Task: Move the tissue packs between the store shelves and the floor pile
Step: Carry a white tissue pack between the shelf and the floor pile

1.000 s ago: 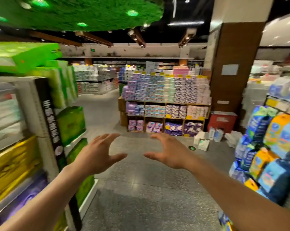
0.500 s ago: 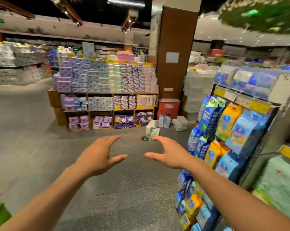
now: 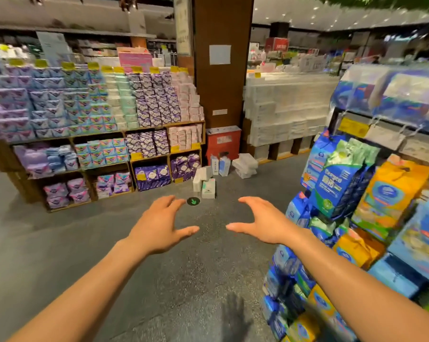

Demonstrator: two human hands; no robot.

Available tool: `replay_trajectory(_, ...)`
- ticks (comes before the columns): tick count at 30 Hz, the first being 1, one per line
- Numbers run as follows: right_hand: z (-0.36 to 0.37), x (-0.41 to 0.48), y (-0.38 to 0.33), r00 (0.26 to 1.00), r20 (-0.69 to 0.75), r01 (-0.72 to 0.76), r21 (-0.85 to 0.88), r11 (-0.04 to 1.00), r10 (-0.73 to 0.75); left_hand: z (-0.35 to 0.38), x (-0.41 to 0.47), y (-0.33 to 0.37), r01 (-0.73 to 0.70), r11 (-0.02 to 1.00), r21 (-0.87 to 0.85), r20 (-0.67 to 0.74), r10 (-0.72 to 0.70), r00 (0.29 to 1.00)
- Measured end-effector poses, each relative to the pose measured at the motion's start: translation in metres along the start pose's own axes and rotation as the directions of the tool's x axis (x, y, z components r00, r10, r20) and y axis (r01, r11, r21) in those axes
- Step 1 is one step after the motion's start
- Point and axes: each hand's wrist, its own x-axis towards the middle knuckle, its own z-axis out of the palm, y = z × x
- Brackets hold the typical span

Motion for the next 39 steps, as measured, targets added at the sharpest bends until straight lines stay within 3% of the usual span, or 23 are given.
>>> replay_trajectory(6, -0.028, 0.169, 0.039, 0.999, 0.001, 0.034, -0.01, 0.999, -0.034, 0.017, 0.158, -0.05, 0.052, 0.998, 0.027, 0.011, -0.052, 0.999)
replay_trajectory(18, -0.052, 0.479, 0.078, 0.995, 0.089, 0.042, 0.037, 0.998, -0.045, 0.048, 0.419, -0.16, 0.129, 0.986, -0.103, -0.003, -0.131, 0.991)
replay_trajectory(26, -0.064, 0.693, 0.127, 0.992, 0.071, -0.106, 0.052, 0.993, 0.103, 0.089, 0.659, -0.241, 0.054, 0.989, -0.135, 0.061, -0.047, 0.997)
replay_trajectory(34, -0.111, 0.845, 0.222, 0.967, 0.089, -0.247, 0.133, 0.96, 0.237, 0.127, 0.883, -0.248, -0.07, 0.992, -0.101, 0.143, 0.084, 0.986)
replay_trajectory(39, -0.135, 0.952, 0.303, 0.952, 0.144, -0.289, 0.122, 0.949, 0.271, 0.167, 1.005, -0.235, -0.022, 0.993, -0.119, 0.179, 0.043, 0.983)
